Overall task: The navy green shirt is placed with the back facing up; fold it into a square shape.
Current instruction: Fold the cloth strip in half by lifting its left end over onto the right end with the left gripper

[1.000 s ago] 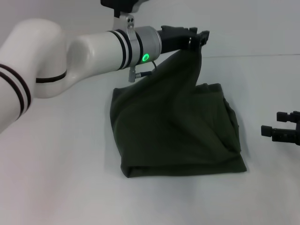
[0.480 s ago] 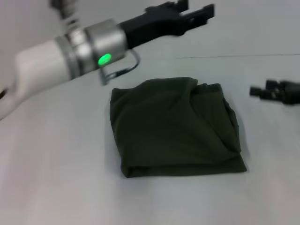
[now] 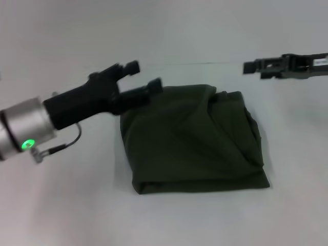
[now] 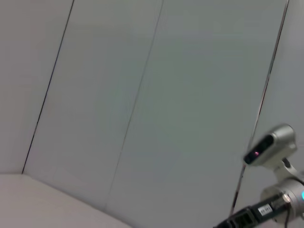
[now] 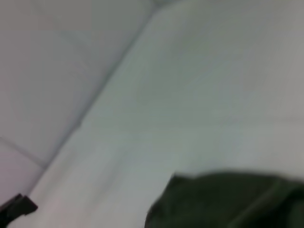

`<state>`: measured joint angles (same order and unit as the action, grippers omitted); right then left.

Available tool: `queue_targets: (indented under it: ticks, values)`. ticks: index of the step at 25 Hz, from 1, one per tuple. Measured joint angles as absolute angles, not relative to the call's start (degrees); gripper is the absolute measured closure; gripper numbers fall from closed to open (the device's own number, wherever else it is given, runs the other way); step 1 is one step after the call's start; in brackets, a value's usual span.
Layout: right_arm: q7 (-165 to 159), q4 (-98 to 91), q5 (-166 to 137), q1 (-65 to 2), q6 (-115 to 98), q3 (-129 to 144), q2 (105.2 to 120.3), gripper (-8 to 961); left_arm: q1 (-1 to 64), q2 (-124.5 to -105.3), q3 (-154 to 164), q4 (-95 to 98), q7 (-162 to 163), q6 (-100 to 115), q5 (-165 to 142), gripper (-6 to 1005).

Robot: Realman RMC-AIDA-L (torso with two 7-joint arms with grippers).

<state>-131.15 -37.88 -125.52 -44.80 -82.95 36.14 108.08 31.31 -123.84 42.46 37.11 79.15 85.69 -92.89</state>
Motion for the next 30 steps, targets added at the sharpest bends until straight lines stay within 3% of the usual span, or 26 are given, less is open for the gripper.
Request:
queue_targets:
  ticks: [4,30]
  values:
    - [-138.08,-38.38,-130.65,-48.21,-87.29,39.21,107.57,37,29.36,-123.84,37.67,37.86,76.49,91.87,-99.86,66]
    - [-142.91,-26.24,-137.61,-53.13,-75.05,46.64,110.95,71,29.34,-123.84,36.43,36.35,71.21,90.45,-106.61,67]
